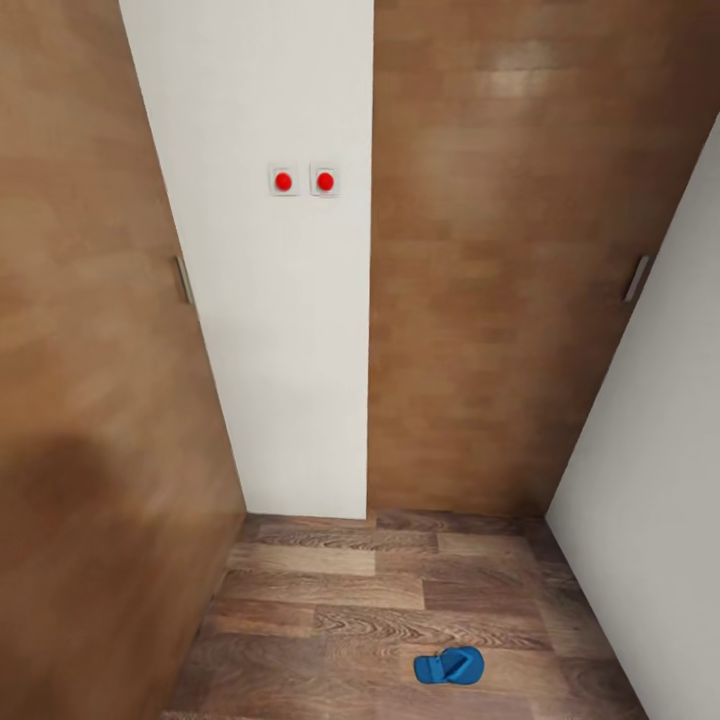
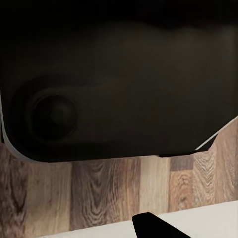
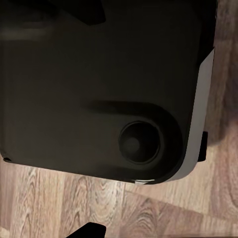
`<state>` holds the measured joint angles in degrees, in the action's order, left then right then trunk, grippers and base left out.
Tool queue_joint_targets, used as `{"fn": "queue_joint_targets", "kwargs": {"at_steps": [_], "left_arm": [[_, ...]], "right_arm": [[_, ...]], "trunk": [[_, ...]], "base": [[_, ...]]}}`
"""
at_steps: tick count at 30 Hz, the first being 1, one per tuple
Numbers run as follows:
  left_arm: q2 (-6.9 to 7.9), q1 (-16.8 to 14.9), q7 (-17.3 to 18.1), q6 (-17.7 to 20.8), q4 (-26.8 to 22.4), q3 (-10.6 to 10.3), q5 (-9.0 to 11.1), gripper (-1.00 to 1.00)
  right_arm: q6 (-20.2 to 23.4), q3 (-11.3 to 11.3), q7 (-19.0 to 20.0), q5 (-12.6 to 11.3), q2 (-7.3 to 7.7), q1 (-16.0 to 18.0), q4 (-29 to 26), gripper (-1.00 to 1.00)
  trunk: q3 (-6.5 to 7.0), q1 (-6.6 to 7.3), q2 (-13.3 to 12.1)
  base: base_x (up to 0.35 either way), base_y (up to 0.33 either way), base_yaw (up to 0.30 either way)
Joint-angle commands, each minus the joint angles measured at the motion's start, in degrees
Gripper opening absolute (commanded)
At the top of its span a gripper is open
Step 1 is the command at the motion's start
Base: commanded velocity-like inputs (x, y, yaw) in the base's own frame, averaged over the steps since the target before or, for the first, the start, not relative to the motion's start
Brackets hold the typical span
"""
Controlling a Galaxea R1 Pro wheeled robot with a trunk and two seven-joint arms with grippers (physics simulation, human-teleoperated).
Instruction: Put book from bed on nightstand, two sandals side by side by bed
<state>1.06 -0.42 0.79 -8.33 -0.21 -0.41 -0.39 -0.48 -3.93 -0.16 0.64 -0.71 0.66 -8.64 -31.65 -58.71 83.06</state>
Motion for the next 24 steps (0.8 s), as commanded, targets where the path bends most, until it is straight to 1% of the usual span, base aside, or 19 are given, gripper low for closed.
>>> {"fn": "queue_joint_targets", "kwargs": {"at_steps": [1,7,11,17,24], "left_arm": [[0.01,0.0,0.1,-0.2,0.0,0.0,0.0,1.0],[0.03,0.0,0.1,-0.2,0.0,0.0,0.0,1.0],[0.05,0.0,0.1,-0.2,0.0,0.0,0.0,1.0],[0.02,0.0,0.0,-0.2,0.0,0.0,0.0,1.0],[0.0,0.0,0.0,-0.2,0.0,0.0,0.0,1.0]], "right_arm": [[-0.1,-0.4,0.0,0.1,0.03,0.0,0.0,1.0],[-0.1,-0.4,0.0,0.1,0.03,0.0,0.0,1.0],[-0.1,-0.4,0.0,0.1,0.02,0.0,0.0,1.0],[-0.1,-0.4,0.0,0.1,0.02,0.0,0.0,1.0],[-0.1,-0.4,0.0,0.1,0.05,0.0,0.0,1.0]], "trunk": [[-0.05,-0.01,0.0],[-0.05,-0.01,0.0],[-0.05,-0.01,0.0],[-0.05,-0.01,0.0],[-0.05,-0.01,0.0]], "base": [[0.164,0.0,-0.275],[0.13,0.001,-0.273],[0.09,0.042,-0.184],[0.162,0.07,-0.067],[0.214,0.055,-0.028]]}}
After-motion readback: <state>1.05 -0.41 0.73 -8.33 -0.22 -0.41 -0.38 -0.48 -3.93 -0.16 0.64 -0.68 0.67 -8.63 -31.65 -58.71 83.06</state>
